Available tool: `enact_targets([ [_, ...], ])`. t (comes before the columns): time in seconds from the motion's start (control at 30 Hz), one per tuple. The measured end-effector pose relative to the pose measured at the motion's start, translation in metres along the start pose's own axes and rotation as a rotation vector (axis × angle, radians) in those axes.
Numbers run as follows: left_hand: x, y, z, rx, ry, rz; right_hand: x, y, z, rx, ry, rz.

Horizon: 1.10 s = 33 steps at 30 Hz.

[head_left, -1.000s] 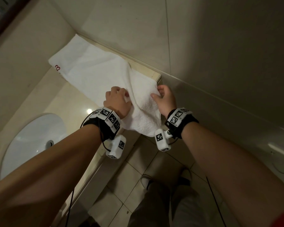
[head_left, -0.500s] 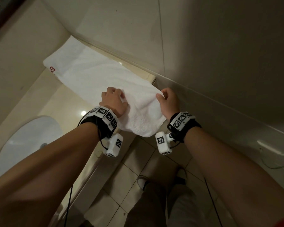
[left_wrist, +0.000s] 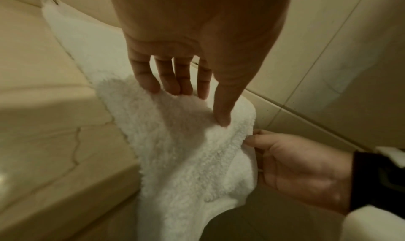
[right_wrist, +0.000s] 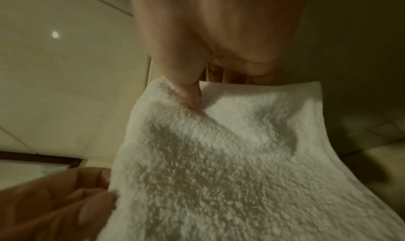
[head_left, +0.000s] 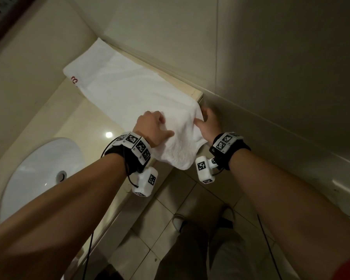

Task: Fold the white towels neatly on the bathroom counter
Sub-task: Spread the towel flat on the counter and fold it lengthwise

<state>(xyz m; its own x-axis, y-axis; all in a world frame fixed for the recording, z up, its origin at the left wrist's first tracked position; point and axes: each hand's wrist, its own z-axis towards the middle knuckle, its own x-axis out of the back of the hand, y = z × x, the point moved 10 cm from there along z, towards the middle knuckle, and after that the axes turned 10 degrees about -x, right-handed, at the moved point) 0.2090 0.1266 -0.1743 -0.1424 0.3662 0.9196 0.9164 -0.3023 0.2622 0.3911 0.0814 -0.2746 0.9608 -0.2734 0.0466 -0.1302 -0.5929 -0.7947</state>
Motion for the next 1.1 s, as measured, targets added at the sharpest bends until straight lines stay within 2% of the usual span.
enact_targets([
  [0.3, -0.019, 0.000, 0.005, -0.014, -0.123, -0.057, 0.000, -0.012, 0.007, 0.075, 0.009, -0.163],
  [0.4, -0.017, 0.003, 0.004, -0.042, -0.166, 0.005, 0.010, -0.016, 0.007, 0.075, 0.066, -0.173],
  [0.57, -0.005, 0.003, -0.001, -0.018, -0.124, 0.015, 0.025, -0.022, 0.007, 0.073, 0.170, -0.168],
  [0.77, -0.013, 0.006, 0.001, -0.016, -0.190, 0.033, 0.027, -0.024, 0.001, 0.051, 0.244, -0.210],
  [0.87, -0.013, 0.008, 0.000, -0.036, -0.192, 0.036, 0.020, -0.037, -0.006, 0.129, 0.224, -0.205],
  [1.03, -0.008, 0.008, -0.002, -0.061, -0.200, 0.036, 0.004, -0.068, -0.015, 0.310, 0.185, -0.332],
  [1.1, -0.004, 0.008, -0.003, -0.071, -0.214, 0.040, 0.002, -0.078, -0.016, 0.373, 0.213, -0.419],
])
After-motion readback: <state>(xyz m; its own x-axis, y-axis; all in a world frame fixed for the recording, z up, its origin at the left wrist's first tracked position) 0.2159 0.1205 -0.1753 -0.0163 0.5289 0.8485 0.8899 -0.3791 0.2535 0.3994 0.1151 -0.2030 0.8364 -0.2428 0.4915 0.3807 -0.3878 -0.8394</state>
